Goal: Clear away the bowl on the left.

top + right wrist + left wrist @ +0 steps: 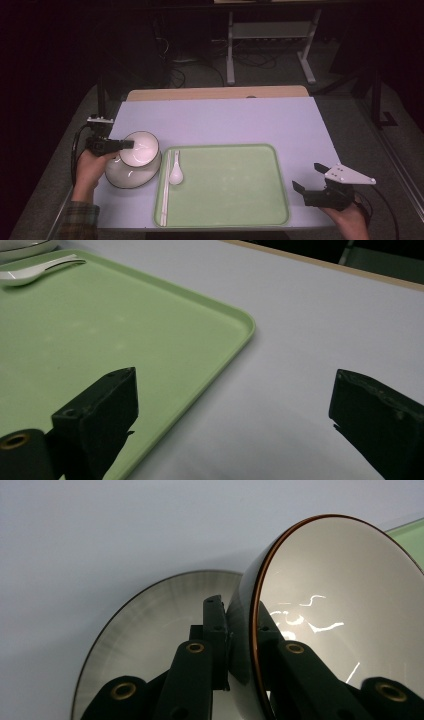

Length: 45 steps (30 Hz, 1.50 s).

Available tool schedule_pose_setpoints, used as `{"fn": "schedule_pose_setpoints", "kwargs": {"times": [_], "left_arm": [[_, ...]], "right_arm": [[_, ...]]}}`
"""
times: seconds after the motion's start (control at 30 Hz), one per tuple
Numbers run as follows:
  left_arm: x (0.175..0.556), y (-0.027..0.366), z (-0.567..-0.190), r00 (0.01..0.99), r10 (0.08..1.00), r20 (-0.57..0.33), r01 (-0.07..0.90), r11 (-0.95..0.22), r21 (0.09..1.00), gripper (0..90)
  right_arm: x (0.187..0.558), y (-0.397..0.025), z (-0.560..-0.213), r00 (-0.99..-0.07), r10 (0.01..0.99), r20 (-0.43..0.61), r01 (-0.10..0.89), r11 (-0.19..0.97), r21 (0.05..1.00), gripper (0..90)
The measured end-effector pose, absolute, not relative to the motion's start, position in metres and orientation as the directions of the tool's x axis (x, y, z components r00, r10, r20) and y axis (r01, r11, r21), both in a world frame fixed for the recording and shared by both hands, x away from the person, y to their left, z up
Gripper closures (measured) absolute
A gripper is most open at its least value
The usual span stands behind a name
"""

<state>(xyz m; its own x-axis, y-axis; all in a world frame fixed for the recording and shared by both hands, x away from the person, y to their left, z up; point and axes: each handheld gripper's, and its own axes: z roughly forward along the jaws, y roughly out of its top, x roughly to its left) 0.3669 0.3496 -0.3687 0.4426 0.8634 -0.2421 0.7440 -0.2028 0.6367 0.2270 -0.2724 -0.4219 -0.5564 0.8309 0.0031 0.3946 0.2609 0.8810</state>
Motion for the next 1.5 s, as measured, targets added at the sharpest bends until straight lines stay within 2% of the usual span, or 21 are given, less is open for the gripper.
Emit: {"fn": "schedule_pose_setpoints", "kwargs": {"times": [0.63,1.13,1.5], "left_arm": [[0.391,0.248,-0.357,0.626,0.735,-0.261,0.666,-0.331,0.669,82.3],[0.409,0.159,-0.376,0.714,0.645,-0.271,0.634,-0.433,0.640,82.3],[0.424,0.103,-0.393,0.745,0.593,-0.306,0.626,-0.462,0.629,82.2]], "right_arm": [[0.227,-0.274,-0.421,-0.562,0.827,0.017,0.392,0.248,0.886,4.6],[0.227,-0.272,-0.422,-0.572,0.820,0.025,0.394,0.248,0.885,4.6],[0.226,-0.271,-0.421,-0.576,0.817,0.040,0.393,0.234,0.889,4.6]]}}
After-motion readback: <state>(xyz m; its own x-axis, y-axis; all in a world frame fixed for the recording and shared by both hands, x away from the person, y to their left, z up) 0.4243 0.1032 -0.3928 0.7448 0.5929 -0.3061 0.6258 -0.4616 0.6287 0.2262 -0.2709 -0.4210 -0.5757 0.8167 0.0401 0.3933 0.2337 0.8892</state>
